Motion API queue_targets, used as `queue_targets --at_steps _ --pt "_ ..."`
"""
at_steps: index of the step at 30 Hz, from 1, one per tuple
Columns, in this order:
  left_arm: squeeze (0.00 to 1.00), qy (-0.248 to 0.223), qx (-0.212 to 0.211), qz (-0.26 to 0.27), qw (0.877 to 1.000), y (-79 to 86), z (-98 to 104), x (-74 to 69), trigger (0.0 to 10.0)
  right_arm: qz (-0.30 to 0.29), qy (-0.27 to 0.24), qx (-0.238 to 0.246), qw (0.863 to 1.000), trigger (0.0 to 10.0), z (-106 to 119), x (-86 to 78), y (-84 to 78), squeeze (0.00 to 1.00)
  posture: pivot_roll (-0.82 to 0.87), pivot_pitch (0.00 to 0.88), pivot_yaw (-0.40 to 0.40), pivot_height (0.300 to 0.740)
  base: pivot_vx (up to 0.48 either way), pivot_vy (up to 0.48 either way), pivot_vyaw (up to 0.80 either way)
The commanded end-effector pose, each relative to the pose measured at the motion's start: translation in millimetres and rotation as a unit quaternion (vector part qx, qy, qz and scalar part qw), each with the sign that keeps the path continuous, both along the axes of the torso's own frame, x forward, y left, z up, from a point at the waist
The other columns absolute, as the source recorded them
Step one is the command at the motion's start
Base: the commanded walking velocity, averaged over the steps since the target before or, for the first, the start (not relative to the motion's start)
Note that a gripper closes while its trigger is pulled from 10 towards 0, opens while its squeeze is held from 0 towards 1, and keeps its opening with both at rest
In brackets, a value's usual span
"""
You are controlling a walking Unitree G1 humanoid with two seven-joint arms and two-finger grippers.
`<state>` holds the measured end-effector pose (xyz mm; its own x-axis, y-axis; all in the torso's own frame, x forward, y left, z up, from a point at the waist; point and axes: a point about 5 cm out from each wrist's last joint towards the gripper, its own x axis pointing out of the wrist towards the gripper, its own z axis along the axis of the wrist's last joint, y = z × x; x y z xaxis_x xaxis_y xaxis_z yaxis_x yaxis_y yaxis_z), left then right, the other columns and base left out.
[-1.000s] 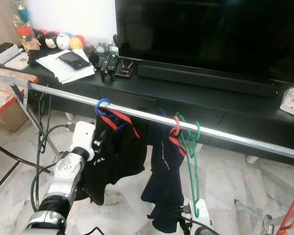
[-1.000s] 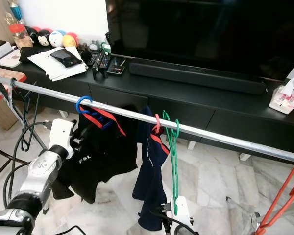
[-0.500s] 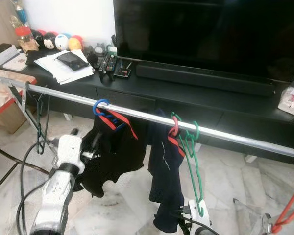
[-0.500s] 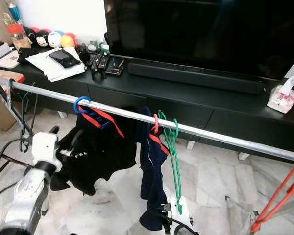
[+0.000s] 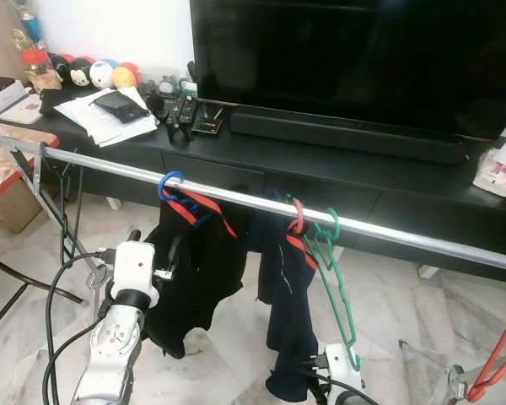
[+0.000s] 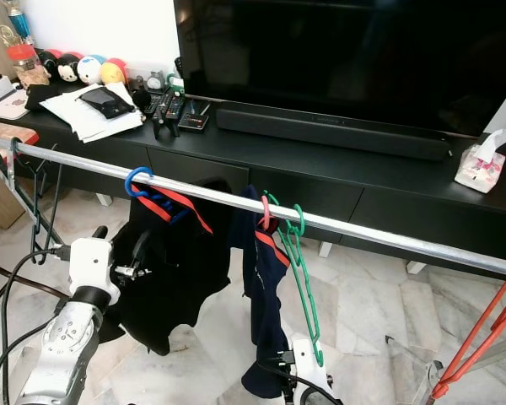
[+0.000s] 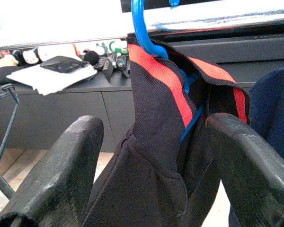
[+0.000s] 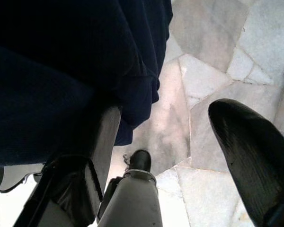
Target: Hang hanger
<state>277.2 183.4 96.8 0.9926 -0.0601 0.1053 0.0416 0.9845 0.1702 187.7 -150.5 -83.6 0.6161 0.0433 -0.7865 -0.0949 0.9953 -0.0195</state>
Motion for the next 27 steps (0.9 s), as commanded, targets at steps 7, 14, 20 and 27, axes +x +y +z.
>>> queue_targets --at_steps 7,14,20,27 --pt "0.0 -0.003 0.01 0.006 1.0 1.1 3.4 0.8 10.0 0.0 0.008 -0.003 1.0 10.0 -1.4 -2.3 -0.9 0.0 -0.04 0.029 -0.03 0.74 0.0 0.0 0.0" --pt "0.0 -0.003 0.007 0.004 1.0 -0.6 4.4 2.3 10.0 0.002 0.008 -0.003 1.0 10.0 -1.1 -1.7 -1.4 0.0 -0.04 0.034 -0.032 0.74 0.0 0.0 0.0" --pt "0.0 -0.003 0.003 0.002 1.0 -4.0 3.8 2.2 10.0 0.002 0.008 -0.004 1.0 10.0 -1.0 -1.6 -1.7 0.0 -0.04 0.036 -0.034 0.74 0.0 0.0 0.0" --pt "0.0 0.002 0.005 -0.005 1.0 -4.3 2.3 2.3 10.0 0.002 0.007 -0.005 1.0 10.0 -0.9 -1.2 -2.1 0.0 -0.04 0.039 -0.035 0.74 -0.247 0.0 0.0"
